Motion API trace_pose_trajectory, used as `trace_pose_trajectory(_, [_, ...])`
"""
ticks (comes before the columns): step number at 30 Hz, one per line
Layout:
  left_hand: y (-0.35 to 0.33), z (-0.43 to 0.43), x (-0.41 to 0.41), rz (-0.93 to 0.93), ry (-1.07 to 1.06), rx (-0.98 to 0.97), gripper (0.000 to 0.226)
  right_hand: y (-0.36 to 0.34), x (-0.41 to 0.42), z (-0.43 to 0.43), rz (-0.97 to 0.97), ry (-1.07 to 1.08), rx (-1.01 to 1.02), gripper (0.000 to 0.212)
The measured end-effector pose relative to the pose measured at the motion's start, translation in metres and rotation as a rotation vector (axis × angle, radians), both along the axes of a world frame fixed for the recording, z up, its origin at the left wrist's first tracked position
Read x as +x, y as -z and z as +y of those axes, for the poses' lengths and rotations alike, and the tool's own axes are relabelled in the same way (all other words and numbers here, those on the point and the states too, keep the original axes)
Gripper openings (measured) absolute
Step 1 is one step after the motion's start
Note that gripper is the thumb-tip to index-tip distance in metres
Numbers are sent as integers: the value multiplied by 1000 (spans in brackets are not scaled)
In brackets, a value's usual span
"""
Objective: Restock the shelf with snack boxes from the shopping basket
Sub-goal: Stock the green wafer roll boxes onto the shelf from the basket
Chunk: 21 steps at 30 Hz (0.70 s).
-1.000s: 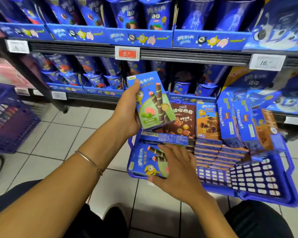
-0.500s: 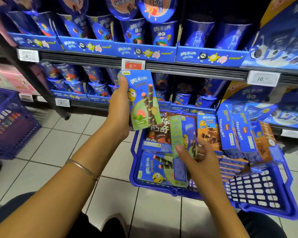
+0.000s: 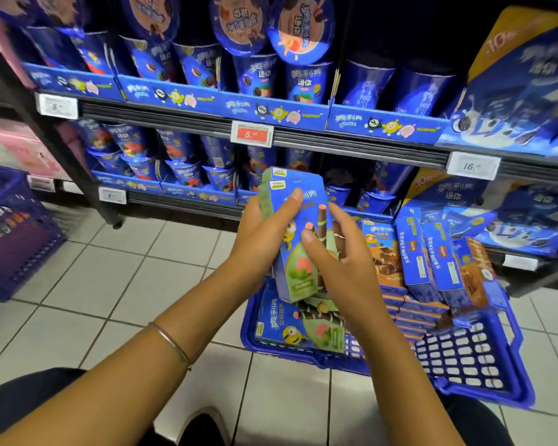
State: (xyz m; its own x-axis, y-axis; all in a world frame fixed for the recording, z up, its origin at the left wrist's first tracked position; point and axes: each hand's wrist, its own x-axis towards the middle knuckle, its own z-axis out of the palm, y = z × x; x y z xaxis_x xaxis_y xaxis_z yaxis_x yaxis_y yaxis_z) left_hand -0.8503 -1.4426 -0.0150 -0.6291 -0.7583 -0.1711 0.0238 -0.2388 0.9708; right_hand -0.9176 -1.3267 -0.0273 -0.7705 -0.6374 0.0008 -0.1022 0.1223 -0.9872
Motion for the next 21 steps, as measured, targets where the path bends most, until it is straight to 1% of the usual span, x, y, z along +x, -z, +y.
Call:
trace_pose_trajectory(2, [-2, -1, 1, 8, -4, 58, 35, 2, -1, 4, -89, -19, -10, 59])
trace_pose_trajectory(5, [-6, -3, 0, 9, -11, 177, 51, 8, 2, 11, -222, -83, -44, 48])
trace_pose_trajectory(9, [-6, -2, 0, -11, 46, 227, 63, 17, 6, 6, -327, -62, -81, 34])
trace_pose_trajectory(11, [-4, 2, 0, -5, 55, 200, 60, 16, 5, -1, -360, -39, -120, 32])
trace_pose_trajectory(14, [-2, 1, 1, 6, -8, 147, 45, 17, 0, -5, -329, -53, -120, 41])
trace_pose_trajectory(16, [-4, -4, 4, 32, -60, 161, 43, 22, -4, 0, -341, -11, -73, 45])
trace_pose_trajectory(17, [-7, -8, 6, 43, -81, 177, 44, 28, -7, 5, -332, 50, -26, 46])
trace_pose_trajectory(18, [-9, -11, 8, 51, -95, 201, 43, 36, -10, 12, -277, 109, 50, 50])
trace_pose_trajectory(19, [-11, -13, 10, 57, -103, 234, 41, 47, -13, 21, -181, 135, 156, 54])
trace_pose_trajectory(21, [-14, -17, 14, 79, -101, 317, 29, 71, -16, 40, 0, 112, 410, 53])
